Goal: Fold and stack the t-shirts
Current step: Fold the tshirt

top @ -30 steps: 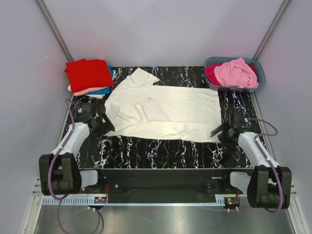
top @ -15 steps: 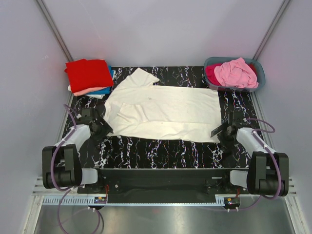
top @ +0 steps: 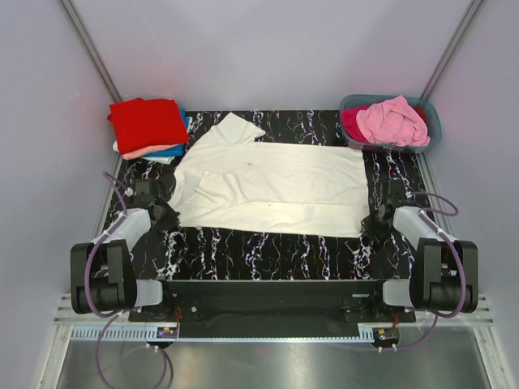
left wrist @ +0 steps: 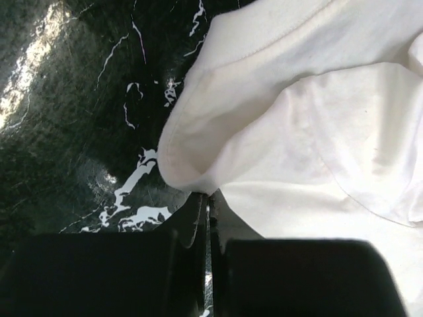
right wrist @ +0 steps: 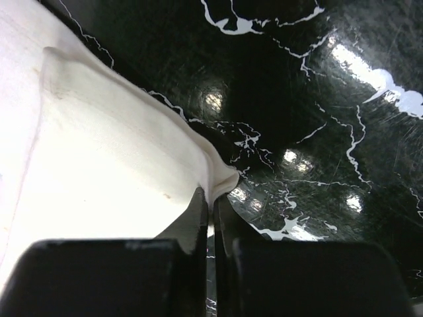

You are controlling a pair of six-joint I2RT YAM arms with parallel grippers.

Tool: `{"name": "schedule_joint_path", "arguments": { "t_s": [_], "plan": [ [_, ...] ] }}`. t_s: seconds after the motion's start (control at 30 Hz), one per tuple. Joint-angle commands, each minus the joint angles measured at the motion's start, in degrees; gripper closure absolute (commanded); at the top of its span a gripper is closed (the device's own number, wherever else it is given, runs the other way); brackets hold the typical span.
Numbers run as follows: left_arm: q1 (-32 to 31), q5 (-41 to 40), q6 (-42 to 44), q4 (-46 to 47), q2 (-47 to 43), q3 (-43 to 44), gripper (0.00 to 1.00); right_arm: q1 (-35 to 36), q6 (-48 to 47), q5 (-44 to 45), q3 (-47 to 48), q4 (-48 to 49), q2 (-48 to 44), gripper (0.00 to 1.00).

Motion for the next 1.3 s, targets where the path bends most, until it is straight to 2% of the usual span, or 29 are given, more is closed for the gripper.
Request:
{"name": "schedule_joint_path", "arguments": {
  "t_s": [0.0, 0.2, 0.63, 0.87, 0.93, 0.97, 1.03, 1.07, 1.1, 1.13, 1.17, 1.27],
  "plan": [
    [0.28, -1.93, -0.46, -0.02, -5.78, -0.66, 1.0, -0.37, -2.12, 5.0, 2.57, 0.01, 0.9, 1.0],
    [0.46, -4.57, -1.07, -10.21, -15.36, 0.92, 1.0, -1.86, -2.92, 11.16, 3.98, -5.61, -2.78, 1.0],
    [-0.16, -0.53, -5.73, -24.72, -28.56, 2.24, 1.0, -3.18, 1.12, 6.51, 3.28, -13.08, -10.79, 1.0],
    [-0.16, 2.11, -7.84, -31.05, -36.03, 1.19, 0.94, -6.61, 2.0, 4.4, 2.49, -16.78, -14.39, 0.91],
    [-0.16, 2.55, -7.32, -33.25, -37.0, 1.1, 0.91, -7.92, 1.83, 4.05, 2.31, -18.18, -15.97, 0.85],
    [-0.16, 2.64, -6.62, -34.21, -37.44, 1.1, 0.89, -8.19, 1.74, 3.61, 2.22, -18.45, -16.41, 0.69],
    [-0.16, 3.68, -6.17, -37.2, -39.54, 1.01, 0.81, -8.72, 2.0, 2.11, 1.87, -18.62, -17.03, 0.46],
    [-0.16, 3.95, -5.65, -38.08, -40.68, 1.1, 0.69, -8.81, 2.35, 2.02, 2.05, -19.23, -17.03, 0.18],
    [-0.16, 4.04, -5.38, -39.92, -42.78, 2.15, 0.63, -8.89, 2.61, 1.76, 1.96, -19.5, -17.38, 0.04],
    [-0.07, 4.22, -5.12, -40.72, -43.67, 2.77, 0.57, -9.07, 2.7, 1.76, 2.13, -19.77, -17.73, 0.0],
    [-0.15, 3.96, -4.25, -41.34, -44.55, 4.08, 0.43, -9.42, 3.23, 2.28, 2.14, -19.94, -18.17, 0.0],
    [-0.16, 4.21, -1.44, -41.0, -43.69, 9.61, 0.32, -9.51, 3.76, 0.02, 3.19, -19.59, -20.19, 0.0]
  ]
}}
